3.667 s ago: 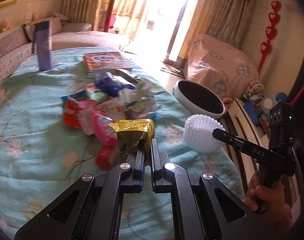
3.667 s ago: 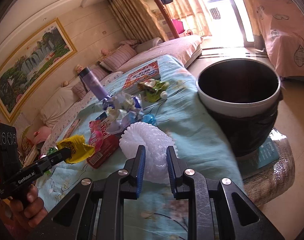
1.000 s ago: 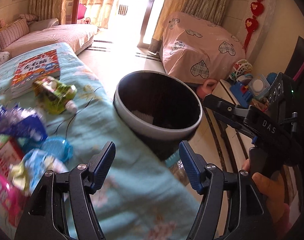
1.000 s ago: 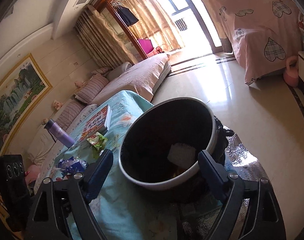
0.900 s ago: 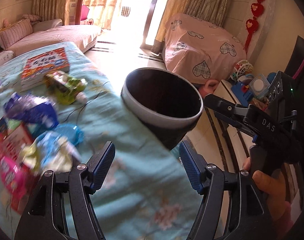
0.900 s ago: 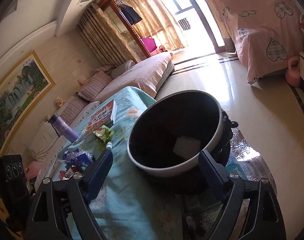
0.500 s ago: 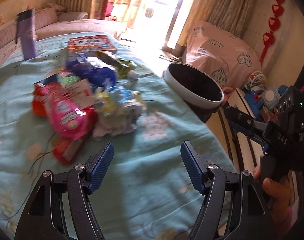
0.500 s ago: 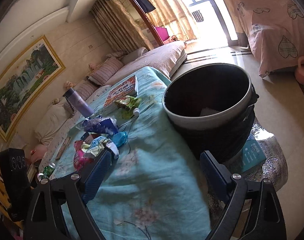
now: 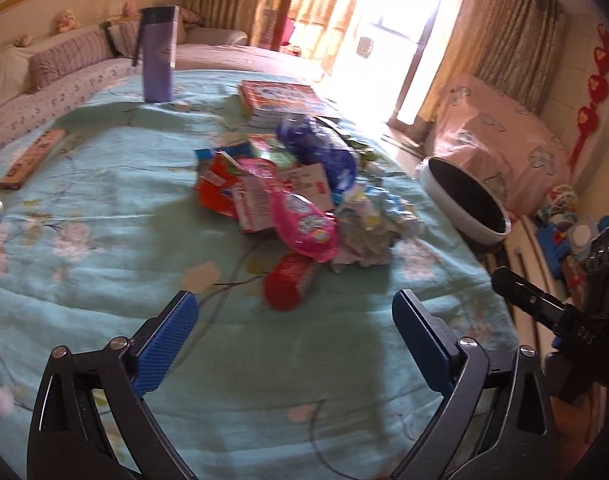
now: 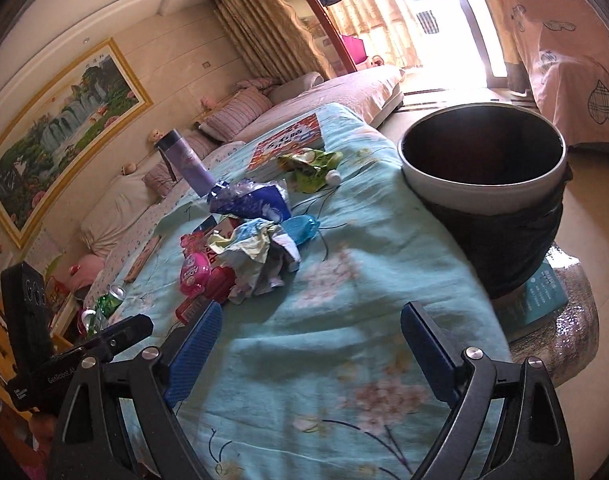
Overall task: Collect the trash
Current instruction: 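Grasp the pink bottle with the left tool while the right tool grasps crumpled tissue, then carry the pink bottle and tissue over the bin and open both tools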
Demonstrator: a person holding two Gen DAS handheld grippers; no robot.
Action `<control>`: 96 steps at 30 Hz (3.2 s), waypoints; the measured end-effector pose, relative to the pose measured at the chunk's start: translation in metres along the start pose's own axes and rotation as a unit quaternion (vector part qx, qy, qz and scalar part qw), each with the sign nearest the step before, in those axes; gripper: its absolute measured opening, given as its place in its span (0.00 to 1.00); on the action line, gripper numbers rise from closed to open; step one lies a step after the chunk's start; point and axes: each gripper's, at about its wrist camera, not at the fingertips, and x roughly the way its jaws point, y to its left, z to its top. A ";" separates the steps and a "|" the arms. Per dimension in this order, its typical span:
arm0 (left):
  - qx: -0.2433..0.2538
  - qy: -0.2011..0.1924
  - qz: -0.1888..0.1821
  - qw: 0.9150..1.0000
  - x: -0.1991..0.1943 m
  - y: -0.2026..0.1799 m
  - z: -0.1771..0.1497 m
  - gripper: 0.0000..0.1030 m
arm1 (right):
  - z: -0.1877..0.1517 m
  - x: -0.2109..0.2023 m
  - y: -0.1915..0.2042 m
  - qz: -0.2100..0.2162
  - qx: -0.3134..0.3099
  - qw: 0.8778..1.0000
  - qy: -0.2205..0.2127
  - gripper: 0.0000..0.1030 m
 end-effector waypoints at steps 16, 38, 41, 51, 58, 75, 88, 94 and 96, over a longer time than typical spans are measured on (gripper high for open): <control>-0.053 0.015 -0.046 0.997 0.024 0.036 0.030 0.96 | 0.020 0.049 0.028 0.031 -0.009 0.999 0.014 0.87; 0.021 0.034 -0.097 0.995 0.057 -0.005 0.049 0.15 | 0.037 0.064 -0.003 0.057 0.033 0.997 0.038 0.14; 0.030 0.031 -0.101 0.994 0.051 -0.012 0.046 0.14 | 0.036 0.050 -0.006 0.050 0.029 0.998 0.029 0.13; 0.065 0.034 -0.107 0.992 0.040 -0.044 0.031 0.14 | 0.029 0.011 -0.026 0.027 0.034 0.999 0.006 0.12; 0.091 0.036 -0.112 0.989 0.039 -0.072 0.027 0.14 | 0.031 -0.016 -0.039 0.022 0.043 0.999 -0.019 0.12; 0.132 0.034 -0.126 0.983 0.053 -0.138 0.048 0.14 | 0.050 -0.054 -0.082 -0.008 0.057 0.996 -0.066 0.11; 0.152 0.031 -0.132 0.979 0.078 -0.182 0.075 0.14 | 0.082 -0.063 -0.110 -0.036 0.059 0.994 -0.089 0.11; 0.156 0.030 -0.134 0.978 0.090 -0.196 0.089 0.14 | 0.097 -0.061 -0.123 -0.046 0.061 0.992 -0.098 0.11; 0.158 0.031 -0.133 0.978 0.095 -0.200 0.093 0.14 | 0.102 -0.059 -0.127 -0.049 0.061 0.992 -0.099 0.11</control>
